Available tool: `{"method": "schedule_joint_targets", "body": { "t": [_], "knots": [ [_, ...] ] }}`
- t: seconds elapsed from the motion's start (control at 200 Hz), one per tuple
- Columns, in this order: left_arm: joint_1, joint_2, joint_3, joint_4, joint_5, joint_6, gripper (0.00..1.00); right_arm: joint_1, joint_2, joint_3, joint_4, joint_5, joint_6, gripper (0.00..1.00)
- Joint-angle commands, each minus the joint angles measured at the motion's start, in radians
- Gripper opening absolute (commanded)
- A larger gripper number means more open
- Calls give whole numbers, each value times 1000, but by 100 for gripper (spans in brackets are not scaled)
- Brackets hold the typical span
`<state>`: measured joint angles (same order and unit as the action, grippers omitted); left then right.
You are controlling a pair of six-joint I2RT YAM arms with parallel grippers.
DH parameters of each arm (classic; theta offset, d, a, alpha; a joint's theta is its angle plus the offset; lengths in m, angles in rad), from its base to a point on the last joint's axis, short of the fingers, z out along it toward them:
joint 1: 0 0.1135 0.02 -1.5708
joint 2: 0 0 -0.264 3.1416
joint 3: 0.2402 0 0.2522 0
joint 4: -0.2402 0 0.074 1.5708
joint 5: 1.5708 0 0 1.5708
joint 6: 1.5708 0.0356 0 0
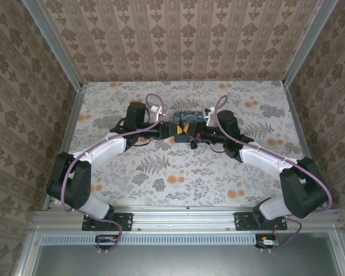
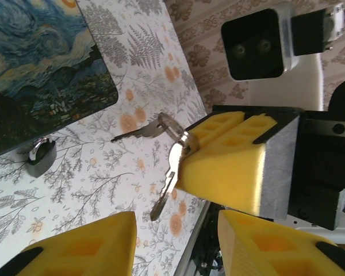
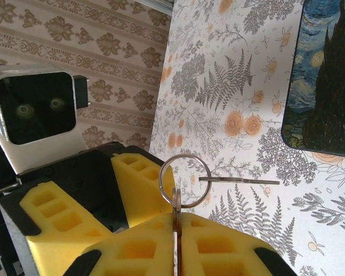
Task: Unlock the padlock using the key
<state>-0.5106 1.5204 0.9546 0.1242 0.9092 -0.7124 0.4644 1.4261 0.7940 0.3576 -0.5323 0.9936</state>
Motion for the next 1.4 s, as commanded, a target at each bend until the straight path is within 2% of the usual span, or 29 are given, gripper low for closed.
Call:
{"method": "schedule_joint_targets", "body": {
  "t": [0.0,0.23,0.565,0.76,0.915,1.035,1.09,1.26,1.395],
  "knots": [
    [-4,18,-6,56,39,-27,43,-3,-12,-10,32,-31,15,11],
    [-3,28,3,20,25,-2,42,-3,-14,-9,44,-41,24,11],
    [-3,33,8,31,30,-8,29,-3,-7,-7,60,-63,36,11],
    [-3,36,0,53,41,-16,26,-3,-6,-9,64,-67,36,11],
    [-4,37,-3,62,44,-17,19,-3,-4,-10,63,-72,36,11],
    [-5,36,-3,61,48,-3,7,-3,-5,-13,58,-72,34,12],
    [-6,33,-3,48,47,22,0,-3,-6,-15,54,-68,32,13],
    [-6,33,34,-105,8,172,0,-9,-7,-21,45,-66,21,18],
    [-14,43,100,-281,-39,328,0,-59,-62,-35,-20,-67,-2,35]
  ]
}}
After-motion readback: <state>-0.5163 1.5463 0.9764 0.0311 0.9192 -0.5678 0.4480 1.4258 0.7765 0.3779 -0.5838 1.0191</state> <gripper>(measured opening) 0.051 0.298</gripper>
